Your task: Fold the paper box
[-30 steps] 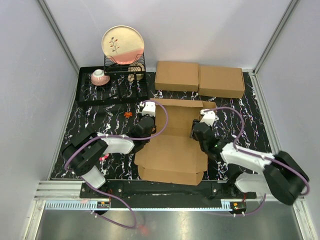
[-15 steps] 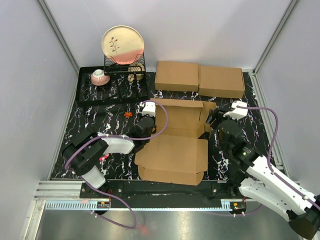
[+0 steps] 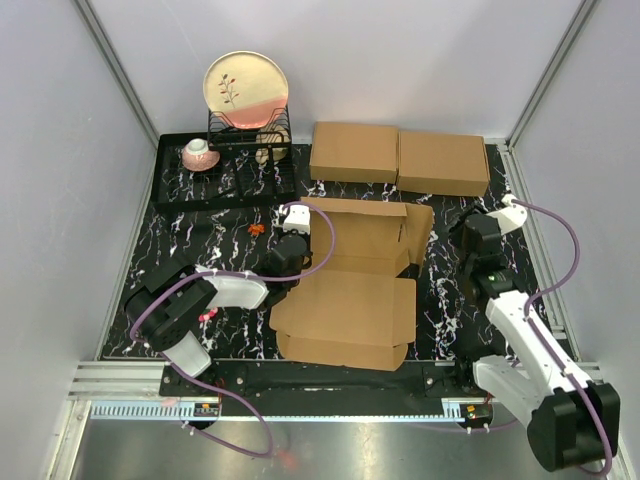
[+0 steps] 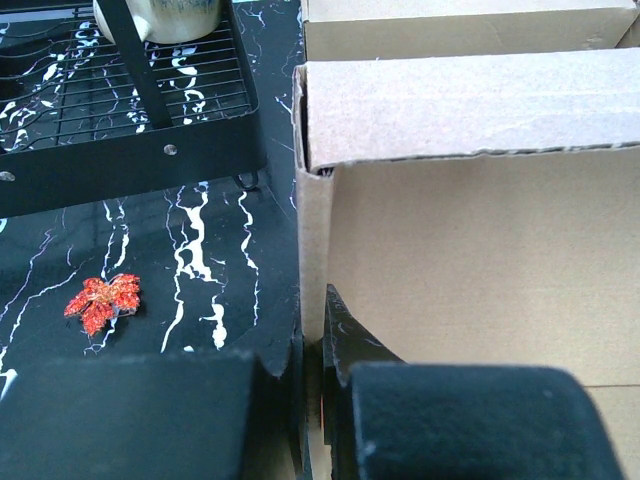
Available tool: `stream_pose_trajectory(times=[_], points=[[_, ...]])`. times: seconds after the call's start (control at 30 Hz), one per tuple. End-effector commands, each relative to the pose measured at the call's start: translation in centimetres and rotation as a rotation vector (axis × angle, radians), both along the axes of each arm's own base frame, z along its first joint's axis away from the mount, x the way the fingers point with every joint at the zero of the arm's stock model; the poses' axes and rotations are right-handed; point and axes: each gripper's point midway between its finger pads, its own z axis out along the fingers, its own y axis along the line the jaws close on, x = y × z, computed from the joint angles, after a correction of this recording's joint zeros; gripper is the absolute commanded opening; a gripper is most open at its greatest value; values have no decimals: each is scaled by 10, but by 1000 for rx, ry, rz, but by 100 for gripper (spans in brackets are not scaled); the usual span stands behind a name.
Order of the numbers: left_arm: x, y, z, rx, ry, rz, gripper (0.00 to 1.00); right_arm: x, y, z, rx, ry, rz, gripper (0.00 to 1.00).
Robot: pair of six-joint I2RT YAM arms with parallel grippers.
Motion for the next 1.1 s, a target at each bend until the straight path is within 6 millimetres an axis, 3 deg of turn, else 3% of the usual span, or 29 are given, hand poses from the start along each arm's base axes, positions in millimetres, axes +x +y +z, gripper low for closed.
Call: stream_pose_trajectory(times=[0.0,0.17,0.4,0.47,0.6,0.83,1.07], points=[[-3,-5,-3,-22,0,-27,0,20,18,4,97,-49,73,58],[-5,-3,-5,-18,-5,-30,0,25,27,-41,130,43,114,58],[-4,-4,1,-21,-33,-42,0,20,45,-63,173,81,207,59],[-4,-7,0,-21,-29,-55,0,19,49,-62,175,77,233,60],[-5,-7,-3,-14,-17,-53,0,16,44,-37,156,21,219,59],[-3,-6,-4,0,-7,-41,0,-14,35,-4,108,-13,225,59],[-3,-5,-4,6,-4,-35,0,-26,55,-11,117,34,353,61]])
